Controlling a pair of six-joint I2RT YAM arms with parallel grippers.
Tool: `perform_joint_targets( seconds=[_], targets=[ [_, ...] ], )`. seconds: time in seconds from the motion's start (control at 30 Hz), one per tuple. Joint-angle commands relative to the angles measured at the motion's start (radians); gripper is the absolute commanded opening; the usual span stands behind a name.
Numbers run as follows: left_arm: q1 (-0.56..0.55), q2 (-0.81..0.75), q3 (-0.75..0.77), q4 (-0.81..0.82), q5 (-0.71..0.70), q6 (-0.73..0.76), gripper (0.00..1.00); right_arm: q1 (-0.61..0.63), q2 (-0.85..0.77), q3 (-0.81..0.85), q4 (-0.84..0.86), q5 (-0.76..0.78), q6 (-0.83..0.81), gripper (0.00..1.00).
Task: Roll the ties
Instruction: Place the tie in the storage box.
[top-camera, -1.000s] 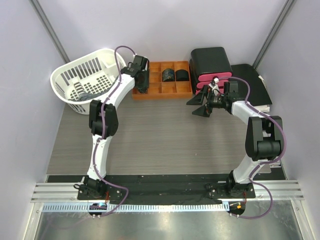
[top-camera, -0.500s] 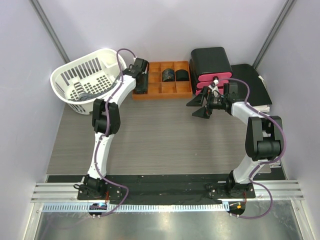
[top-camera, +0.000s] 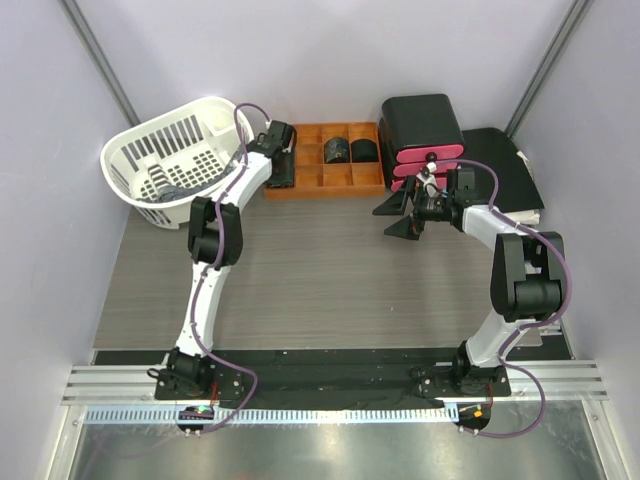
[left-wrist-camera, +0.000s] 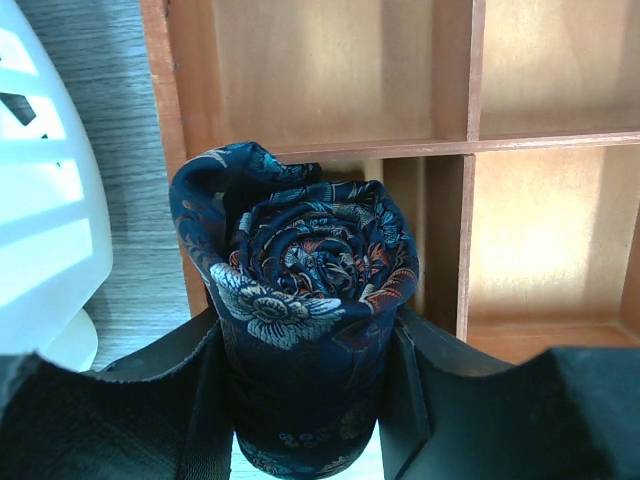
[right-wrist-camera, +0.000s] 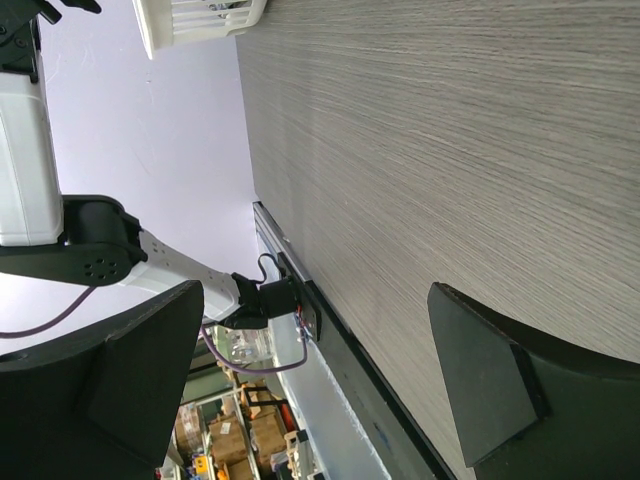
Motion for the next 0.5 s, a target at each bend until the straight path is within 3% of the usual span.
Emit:
perform_joint_targets(
  seconds=[0.0,0.17,0.23,0.47],
  targets=[
    [0.010,-0.002,0.043,0.004,0.019,0.014,0.41,-0.003,-0.018,-0.005,0.011,-0.007,-0.004,1.00],
    [0.010,-0.024,0.046,0.021,0.015,0.025,0.58,-0.003,-0.018,-0.004,0.008,-0.007,-0.002,1.00],
    [0.010,-0.037,0.048,0.027,0.010,0.026,0.70,-0.003,-0.018,-0.004,0.009,-0.007,-0.001,1.00],
    [0.008,-0.058,0.048,0.027,-0.001,0.031,0.74,-0.003,-0.019,-0.004,0.011,-0.008,0.001,1.00]
  ],
)
